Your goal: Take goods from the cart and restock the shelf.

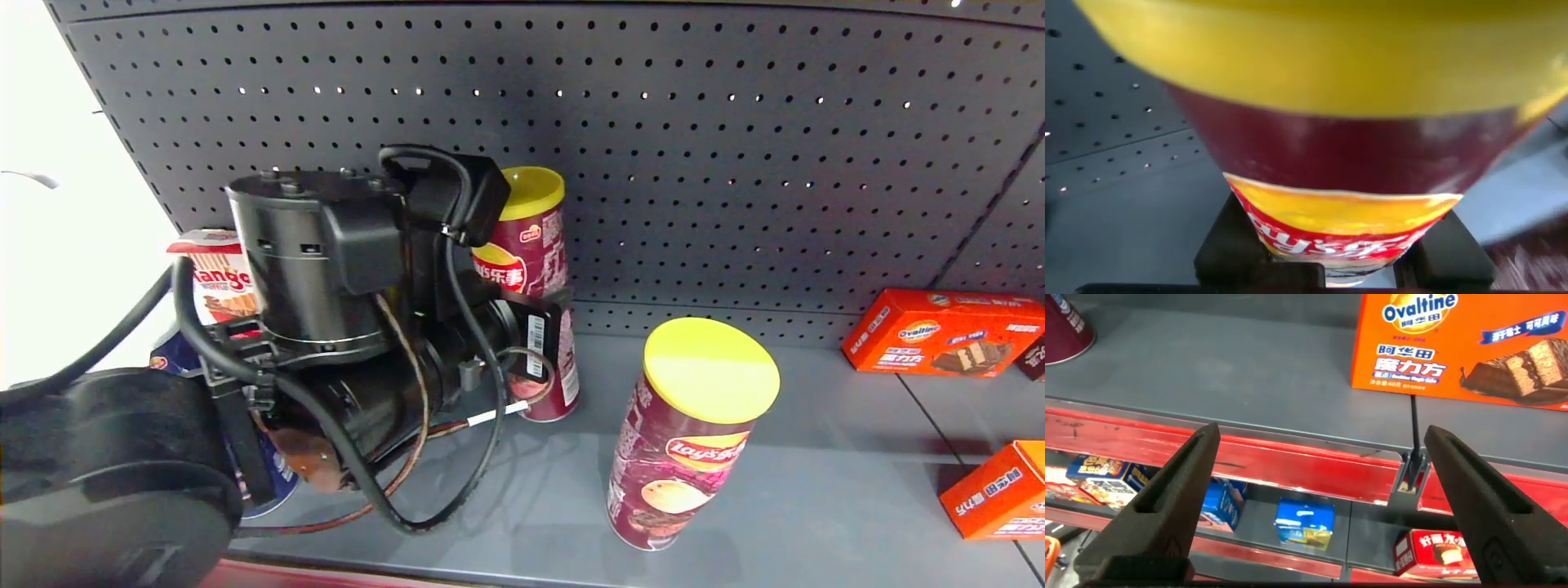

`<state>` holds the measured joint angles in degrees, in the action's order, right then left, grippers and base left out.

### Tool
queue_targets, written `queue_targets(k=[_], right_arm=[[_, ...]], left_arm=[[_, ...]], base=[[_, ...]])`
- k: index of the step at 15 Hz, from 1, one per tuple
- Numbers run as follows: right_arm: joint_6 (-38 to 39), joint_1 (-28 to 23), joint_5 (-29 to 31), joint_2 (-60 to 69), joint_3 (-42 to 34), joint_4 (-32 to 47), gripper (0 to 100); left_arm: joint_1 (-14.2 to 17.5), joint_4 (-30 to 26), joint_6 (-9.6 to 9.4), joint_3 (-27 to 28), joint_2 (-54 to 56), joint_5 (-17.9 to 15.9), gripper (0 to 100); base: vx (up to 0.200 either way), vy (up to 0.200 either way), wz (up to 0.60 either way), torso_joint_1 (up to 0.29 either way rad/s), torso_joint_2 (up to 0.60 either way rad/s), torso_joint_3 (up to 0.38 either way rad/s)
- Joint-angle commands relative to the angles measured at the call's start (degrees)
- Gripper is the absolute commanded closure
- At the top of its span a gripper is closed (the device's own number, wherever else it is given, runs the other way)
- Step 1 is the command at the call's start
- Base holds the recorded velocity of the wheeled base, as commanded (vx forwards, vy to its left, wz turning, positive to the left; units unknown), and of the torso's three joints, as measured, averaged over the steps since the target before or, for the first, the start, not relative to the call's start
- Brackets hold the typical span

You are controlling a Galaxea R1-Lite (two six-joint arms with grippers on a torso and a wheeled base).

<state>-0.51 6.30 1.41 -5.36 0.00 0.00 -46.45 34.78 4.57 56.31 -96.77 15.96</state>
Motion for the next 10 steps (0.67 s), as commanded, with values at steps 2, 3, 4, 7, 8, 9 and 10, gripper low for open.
queue_targets(k=[2, 3, 4, 7, 8, 9, 10], right_arm=[[-0.02, 0.03, -0.01, -0.17, 0.00, 0.00, 0], [-0.02, 0.03, -0.01, -0.17, 0.00, 0.00, 0], [-0.02, 0.03, -0.01, -0.17, 0.00, 0.00, 0], [-0.02, 0.03, -0.01, -0.17, 0.00, 0.00, 0], [-0.02, 0.03, -0.01, -0.17, 0.00, 0.00, 0], [-0.02, 0.03, -0.01, -0.17, 0.00, 0.00, 0], [-0.02, 0.03, -0.01, -0.17, 0.00, 0.00, 0]], left_arm=[[-0.22, 3.45, -2.37, 0.56, -5.62, 0.21, 100], [-0.22, 3.98, -2.73, 1.08, -6.68, 0.21, 100], [-0.22, 3.98, -2.81, 2.23, -8.08, 0.04, 100], [0.04, 3.89, -2.90, 4.86, -10.55, -0.40, 100], [0.13, 3.72, -2.90, 5.65, -11.16, -0.40, 100], [0.22, 3.54, -2.99, 7.76, -12.57, -0.40, 100], [0.22, 3.54, -2.99, 8.99, -13.36, -0.40, 100]], base=[[0.000, 0.000, 0.00, 0.000, 0.00, 0.000], [0.000, 0.000, 0.00, 0.000, 0.00, 0.000], [0.000, 0.000, 0.00, 0.000, 0.00, 0.000], [0.000, 0.000, 0.00, 0.000, 0.00, 0.000], [0.000, 0.000, 0.00, 0.000, 0.00, 0.000], [0.000, 0.000, 0.00, 0.000, 0.00, 0.000], [0.000, 0.000, 0.00, 0.000, 0.00, 0.000]])
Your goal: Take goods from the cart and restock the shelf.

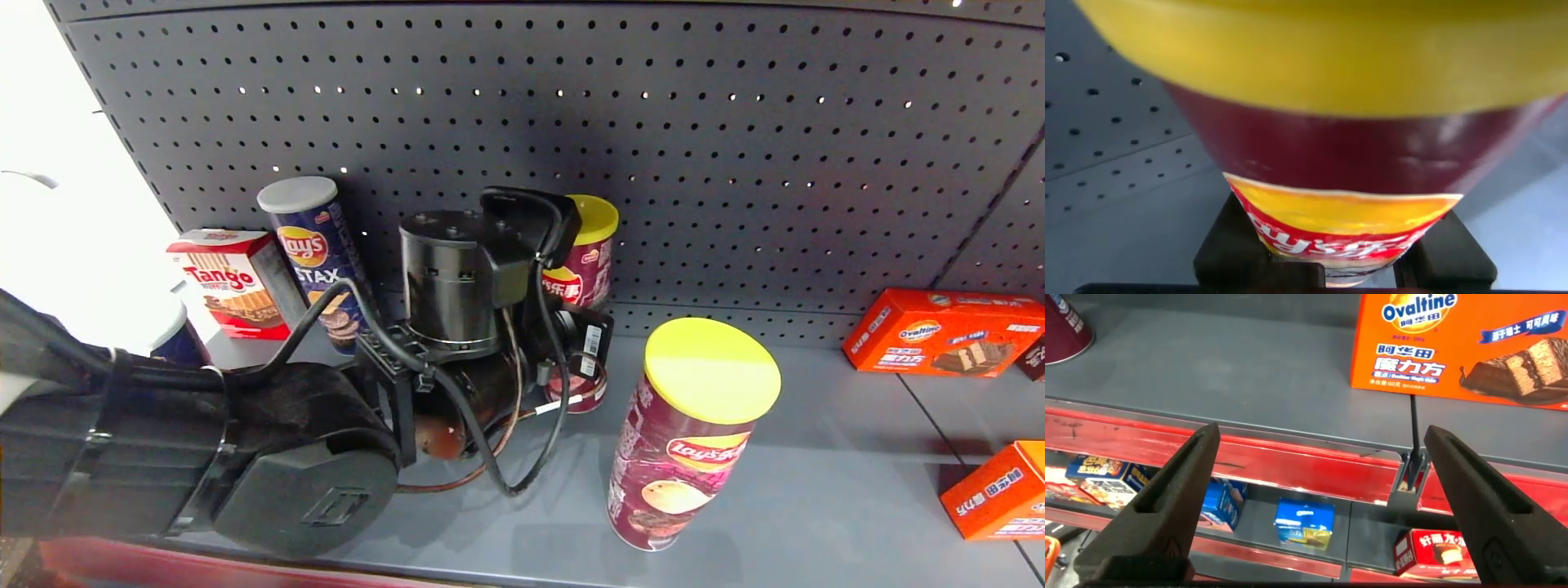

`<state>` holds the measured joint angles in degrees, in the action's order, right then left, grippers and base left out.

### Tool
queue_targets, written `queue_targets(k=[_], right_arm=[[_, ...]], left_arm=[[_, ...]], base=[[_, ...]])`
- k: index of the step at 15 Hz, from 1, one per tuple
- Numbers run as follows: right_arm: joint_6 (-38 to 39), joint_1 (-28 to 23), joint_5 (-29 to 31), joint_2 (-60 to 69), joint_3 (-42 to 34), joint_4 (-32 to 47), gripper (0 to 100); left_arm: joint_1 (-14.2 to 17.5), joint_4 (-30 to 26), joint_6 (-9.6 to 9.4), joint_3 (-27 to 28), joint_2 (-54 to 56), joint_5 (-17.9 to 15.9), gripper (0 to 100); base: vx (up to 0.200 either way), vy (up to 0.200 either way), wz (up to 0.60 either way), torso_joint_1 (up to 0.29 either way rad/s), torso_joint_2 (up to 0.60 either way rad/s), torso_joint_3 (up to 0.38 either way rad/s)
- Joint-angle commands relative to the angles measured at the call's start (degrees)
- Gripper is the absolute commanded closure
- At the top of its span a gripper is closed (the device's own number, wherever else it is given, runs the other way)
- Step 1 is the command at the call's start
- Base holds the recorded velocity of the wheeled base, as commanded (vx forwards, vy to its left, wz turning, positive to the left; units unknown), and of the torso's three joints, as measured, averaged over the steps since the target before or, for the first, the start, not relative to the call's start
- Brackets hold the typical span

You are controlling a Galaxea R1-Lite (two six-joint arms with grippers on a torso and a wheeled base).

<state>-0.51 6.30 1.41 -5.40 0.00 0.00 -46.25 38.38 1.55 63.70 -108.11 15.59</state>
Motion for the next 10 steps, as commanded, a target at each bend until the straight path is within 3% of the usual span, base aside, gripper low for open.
queue_targets(k=[1, 4, 10], right_arm=[[-0.02, 0.03, -0.01, -0.14, 0.00, 0.00, 0], [-0.02, 0.03, -0.01, -0.14, 0.00, 0.00, 0], [-0.02, 0.03, -0.01, -0.14, 0.00, 0.00, 0]], left_arm=[[0.02, -0.14, -0.14, 2.40, -2.64, -0.04, 100], [0.02, -0.06, -1.90, 4.51, -4.75, -0.04, 100], [0.28, 0.30, -1.99, 8.46, -8.00, -0.04, 100]], base=[[0.000, 0.000, 0.00, 0.000, 0.00, 0.000], [0.000, 0.000, 0.00, 0.000, 0.00, 0.000], [0.000, 0.000, 0.00, 0.000, 0.00, 0.000]])
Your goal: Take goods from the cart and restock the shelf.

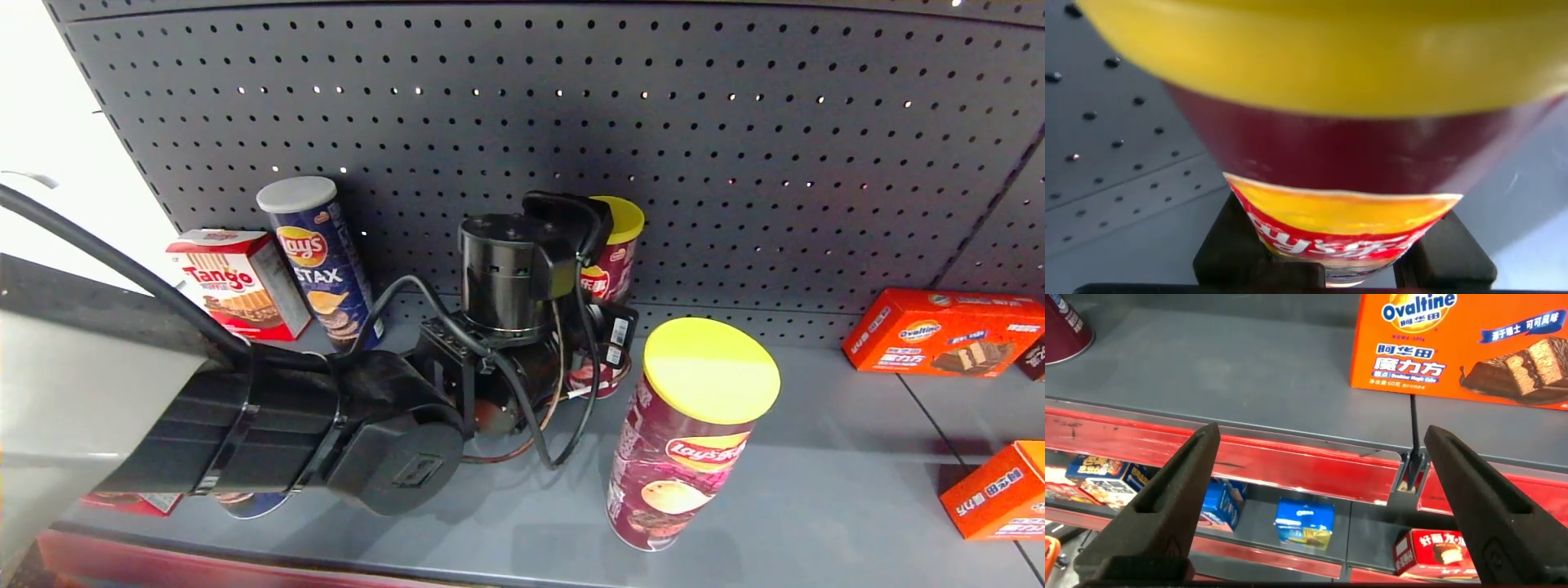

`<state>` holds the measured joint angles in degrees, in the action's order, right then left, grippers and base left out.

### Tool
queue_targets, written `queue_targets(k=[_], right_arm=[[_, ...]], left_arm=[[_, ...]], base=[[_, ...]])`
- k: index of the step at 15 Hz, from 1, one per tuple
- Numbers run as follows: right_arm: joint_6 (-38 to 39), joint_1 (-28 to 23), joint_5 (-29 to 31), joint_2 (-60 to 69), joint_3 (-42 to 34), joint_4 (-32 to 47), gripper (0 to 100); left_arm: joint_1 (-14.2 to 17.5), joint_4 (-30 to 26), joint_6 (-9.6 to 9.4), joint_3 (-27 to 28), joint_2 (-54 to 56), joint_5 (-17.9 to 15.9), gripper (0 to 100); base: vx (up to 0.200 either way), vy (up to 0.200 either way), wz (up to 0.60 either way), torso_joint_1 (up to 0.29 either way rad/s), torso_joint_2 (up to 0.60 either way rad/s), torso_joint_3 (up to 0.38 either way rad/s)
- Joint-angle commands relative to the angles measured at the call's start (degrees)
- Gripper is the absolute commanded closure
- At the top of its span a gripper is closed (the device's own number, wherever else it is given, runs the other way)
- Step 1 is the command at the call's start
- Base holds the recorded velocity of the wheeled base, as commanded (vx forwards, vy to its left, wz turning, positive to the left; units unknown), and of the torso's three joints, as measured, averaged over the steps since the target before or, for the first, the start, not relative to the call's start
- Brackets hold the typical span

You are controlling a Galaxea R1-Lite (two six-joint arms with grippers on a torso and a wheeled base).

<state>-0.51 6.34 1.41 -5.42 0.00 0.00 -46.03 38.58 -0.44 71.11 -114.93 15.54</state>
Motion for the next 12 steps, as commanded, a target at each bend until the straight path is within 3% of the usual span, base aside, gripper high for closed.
queue_targets(k=[1, 10, 11, 12], right_arm=[[-0.02, -0.01, -0.01, -0.11, 0.00, 0.00, 0], [-0.02, -0.01, -0.01, -0.11, 0.00, 0.00, 0], [-0.02, -0.01, -0.01, -0.11, 0.00, 0.00, 0], [-0.02, -0.01, -0.01, -0.11, 0.00, 0.00, 0]], left_arm=[[0.15, 0.09, -0.09, 1.67, -1.79, 0.01, 100], [1.21, 0.35, -1.23, 1.31, -2.58, 0.01, 100], [1.30, 0.35, -1.23, 1.40, -2.66, 0.01, 0], [1.30, 0.26, -1.23, 1.40, -2.66, 0.01, 0]], base=[[0.000, 0.000, 0.00, 0.000, 0.00, 0.000], [0.000, 0.000, 0.00, 0.000, 0.00, 0.000], [0.000, 0.000, 0.00, 0.000, 0.00, 0.000], [0.000, 0.000, 0.00, 0.000, 0.00, 0.000]])
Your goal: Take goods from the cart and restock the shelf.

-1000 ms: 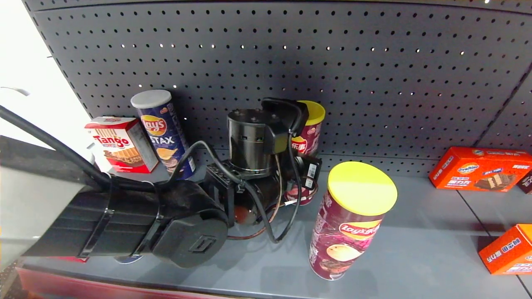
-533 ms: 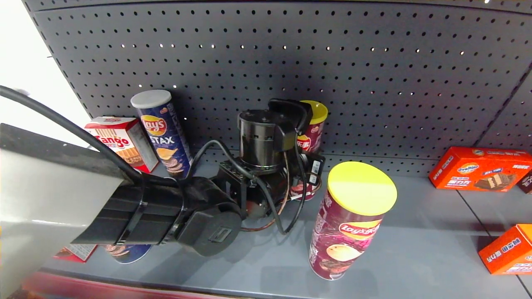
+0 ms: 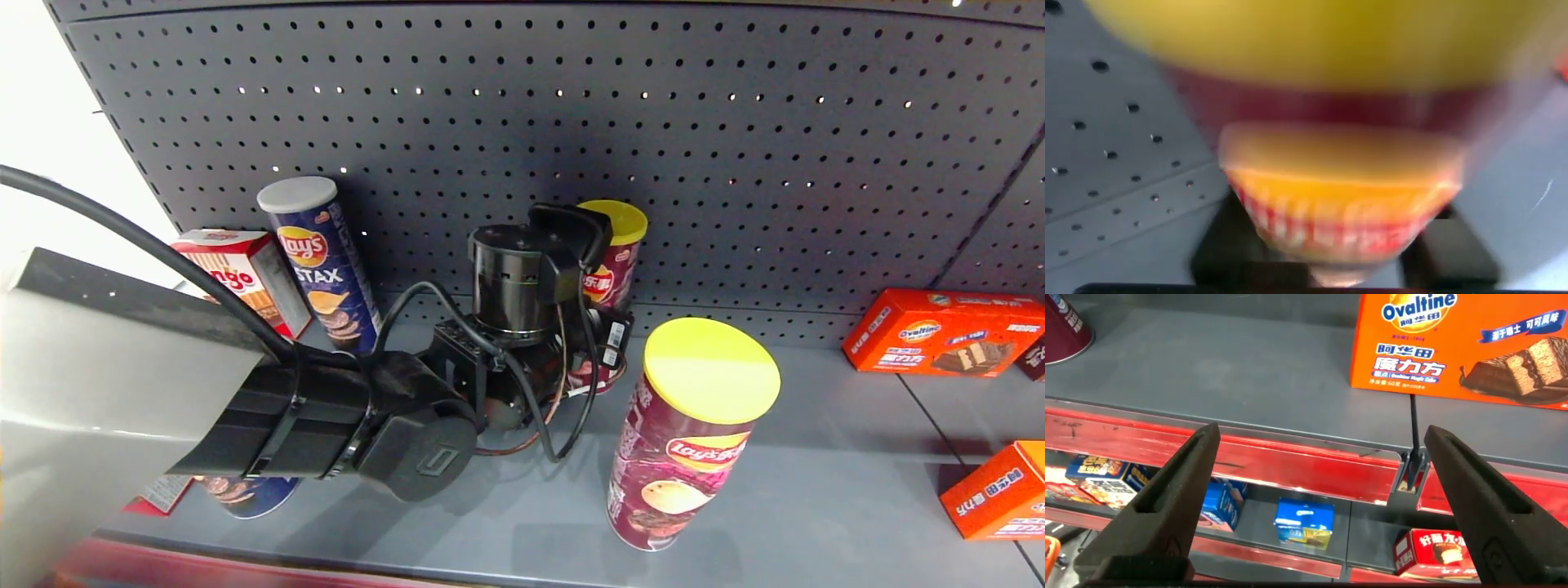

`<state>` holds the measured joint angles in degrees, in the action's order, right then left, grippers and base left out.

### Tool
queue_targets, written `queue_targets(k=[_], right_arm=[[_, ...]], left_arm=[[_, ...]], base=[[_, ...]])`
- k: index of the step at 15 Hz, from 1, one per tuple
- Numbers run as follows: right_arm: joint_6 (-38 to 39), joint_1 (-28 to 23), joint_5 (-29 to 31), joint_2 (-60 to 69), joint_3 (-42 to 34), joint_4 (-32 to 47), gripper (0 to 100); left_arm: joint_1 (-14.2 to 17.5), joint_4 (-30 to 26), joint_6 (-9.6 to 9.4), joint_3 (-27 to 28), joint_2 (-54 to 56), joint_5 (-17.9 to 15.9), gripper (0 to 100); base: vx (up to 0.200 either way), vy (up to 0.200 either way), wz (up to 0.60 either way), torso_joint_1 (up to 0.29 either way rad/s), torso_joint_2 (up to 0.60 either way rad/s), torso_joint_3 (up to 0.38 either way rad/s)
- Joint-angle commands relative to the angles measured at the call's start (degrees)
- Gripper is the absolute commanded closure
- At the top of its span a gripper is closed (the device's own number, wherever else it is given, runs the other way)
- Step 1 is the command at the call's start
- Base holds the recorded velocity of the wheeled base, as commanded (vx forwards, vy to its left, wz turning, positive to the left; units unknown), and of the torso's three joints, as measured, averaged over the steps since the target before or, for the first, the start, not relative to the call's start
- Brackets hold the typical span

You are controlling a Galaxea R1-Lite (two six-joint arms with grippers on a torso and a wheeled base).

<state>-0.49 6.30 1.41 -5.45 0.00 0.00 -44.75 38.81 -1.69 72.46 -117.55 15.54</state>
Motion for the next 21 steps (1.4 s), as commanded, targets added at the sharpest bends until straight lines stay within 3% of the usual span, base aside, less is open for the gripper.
queue_targets(k=[1, 6, 13, 18, 21], right_arm=[[-0.04, 0.03, -0.01, -0.09, 0.00, 0.00, 0], [-0.04, 0.03, -0.01, -0.09, 0.00, 0.00, 0], [-0.04, 0.03, -0.01, -0.09, 0.00, 0.00, 0], [-0.04, 0.03, -0.01, -0.09, 0.00, 0.00, 0], [-0.04, 0.03, -0.01, -0.09, 0.00, 0.00, 0]], left_arm=[[0.02, 0.21, 0.02, -0.04, 0.04, 0.10, 0], [-0.07, 2.14, 0.20, -2.94, 3.47, -0.07, 0], [-0.78, 7.68, 0.11, -23.59, 17.45, 0.01, 0], [-0.16, 11.28, 0.55, -32.12, 22.46, 0.72, 0], [1.16, 11.28, 1.26, -33.00, 22.81, 2.74, 0]], base=[[0.000, 0.000, 0.00, 0.000, 0.00, 0.000], [0.000, 0.000, 0.00, 0.000, 0.00, 0.000], [0.000, 0.000, 0.00, 0.000, 0.00, 0.000], [0.000, 0.000, 0.00, 0.000, 0.00, 0.000], [0.000, 0.000, 0.00, 0.000, 0.00, 0.000]])
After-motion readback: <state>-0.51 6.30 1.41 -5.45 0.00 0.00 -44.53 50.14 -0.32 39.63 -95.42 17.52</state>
